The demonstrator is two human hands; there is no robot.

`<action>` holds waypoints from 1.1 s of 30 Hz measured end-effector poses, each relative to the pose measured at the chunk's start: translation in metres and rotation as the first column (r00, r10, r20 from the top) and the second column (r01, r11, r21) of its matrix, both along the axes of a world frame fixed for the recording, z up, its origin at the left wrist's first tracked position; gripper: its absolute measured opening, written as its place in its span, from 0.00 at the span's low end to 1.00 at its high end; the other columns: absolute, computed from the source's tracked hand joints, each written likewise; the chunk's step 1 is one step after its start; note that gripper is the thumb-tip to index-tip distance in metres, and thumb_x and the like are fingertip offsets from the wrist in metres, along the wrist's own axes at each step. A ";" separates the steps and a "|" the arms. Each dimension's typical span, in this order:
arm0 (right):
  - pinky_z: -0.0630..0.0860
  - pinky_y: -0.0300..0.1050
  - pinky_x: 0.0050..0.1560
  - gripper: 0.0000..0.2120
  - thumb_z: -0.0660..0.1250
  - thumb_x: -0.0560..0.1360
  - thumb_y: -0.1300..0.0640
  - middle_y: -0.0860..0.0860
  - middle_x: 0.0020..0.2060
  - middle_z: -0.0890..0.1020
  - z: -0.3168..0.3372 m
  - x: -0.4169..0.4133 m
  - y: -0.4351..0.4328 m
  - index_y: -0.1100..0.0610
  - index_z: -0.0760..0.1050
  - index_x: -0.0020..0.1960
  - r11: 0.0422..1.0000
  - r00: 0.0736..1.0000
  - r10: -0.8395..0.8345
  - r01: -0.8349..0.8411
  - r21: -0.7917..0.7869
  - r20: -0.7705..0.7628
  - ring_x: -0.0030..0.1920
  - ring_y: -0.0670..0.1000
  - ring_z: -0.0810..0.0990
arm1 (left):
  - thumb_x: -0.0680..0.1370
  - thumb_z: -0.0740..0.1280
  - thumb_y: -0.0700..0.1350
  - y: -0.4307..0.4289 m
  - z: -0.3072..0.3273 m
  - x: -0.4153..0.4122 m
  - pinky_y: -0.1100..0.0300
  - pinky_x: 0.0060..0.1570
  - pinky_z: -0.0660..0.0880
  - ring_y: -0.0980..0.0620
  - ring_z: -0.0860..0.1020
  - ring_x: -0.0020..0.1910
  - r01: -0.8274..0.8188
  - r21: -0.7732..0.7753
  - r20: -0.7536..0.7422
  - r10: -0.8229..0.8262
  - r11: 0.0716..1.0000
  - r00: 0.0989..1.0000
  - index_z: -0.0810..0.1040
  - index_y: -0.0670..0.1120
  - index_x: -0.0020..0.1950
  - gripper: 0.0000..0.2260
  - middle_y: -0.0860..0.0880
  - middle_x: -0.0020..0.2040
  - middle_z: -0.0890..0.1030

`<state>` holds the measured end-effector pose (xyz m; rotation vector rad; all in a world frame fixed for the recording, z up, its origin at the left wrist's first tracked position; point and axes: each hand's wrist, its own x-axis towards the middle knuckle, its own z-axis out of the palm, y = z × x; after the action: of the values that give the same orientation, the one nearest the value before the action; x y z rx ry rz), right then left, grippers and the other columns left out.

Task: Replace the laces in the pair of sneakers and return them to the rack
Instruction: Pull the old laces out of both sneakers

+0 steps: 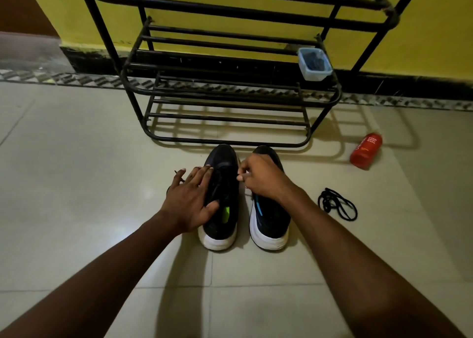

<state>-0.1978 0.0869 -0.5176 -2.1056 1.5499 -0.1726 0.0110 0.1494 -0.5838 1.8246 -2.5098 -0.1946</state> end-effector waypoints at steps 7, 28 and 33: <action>0.76 0.48 0.36 0.14 0.55 0.85 0.56 0.53 0.36 0.82 0.017 0.011 0.001 0.55 0.70 0.42 0.777 0.398 -0.619 0.434 0.456 0.677 0.38 0.53 0.81 | 0.75 0.48 0.65 -0.001 -0.001 0.000 0.45 0.77 0.57 0.45 0.65 0.77 0.000 -0.004 0.006 0.000 1.000 1.000 0.59 0.41 0.81 0.40 0.41 0.79 0.65; 0.78 0.47 0.48 0.05 0.71 0.76 0.53 0.53 0.46 0.84 0.020 -0.002 -0.003 0.53 0.84 0.50 0.989 0.986 0.123 -0.132 -0.069 -0.113 0.48 0.55 0.82 | 0.74 0.49 0.65 0.000 -0.001 -0.002 0.44 0.77 0.57 0.45 0.66 0.77 -0.016 -0.003 -0.032 0.016 1.000 0.999 0.60 0.41 0.80 0.40 0.41 0.78 0.66; 0.74 0.46 0.50 0.06 0.65 0.78 0.60 0.52 0.49 0.75 0.005 0.000 0.004 0.57 0.78 0.43 0.913 0.952 -0.118 0.215 -0.346 0.281 0.51 0.53 0.75 | 0.75 0.48 0.65 -0.001 -0.002 -0.001 0.46 0.78 0.55 0.46 0.63 0.78 -0.006 -0.001 -0.039 0.006 1.000 0.999 0.57 0.42 0.81 0.40 0.42 0.79 0.64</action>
<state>-0.1982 0.0908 -0.5128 -2.1150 1.6356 -0.8292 0.0099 0.1486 -0.5863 1.8100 -2.4772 -0.2256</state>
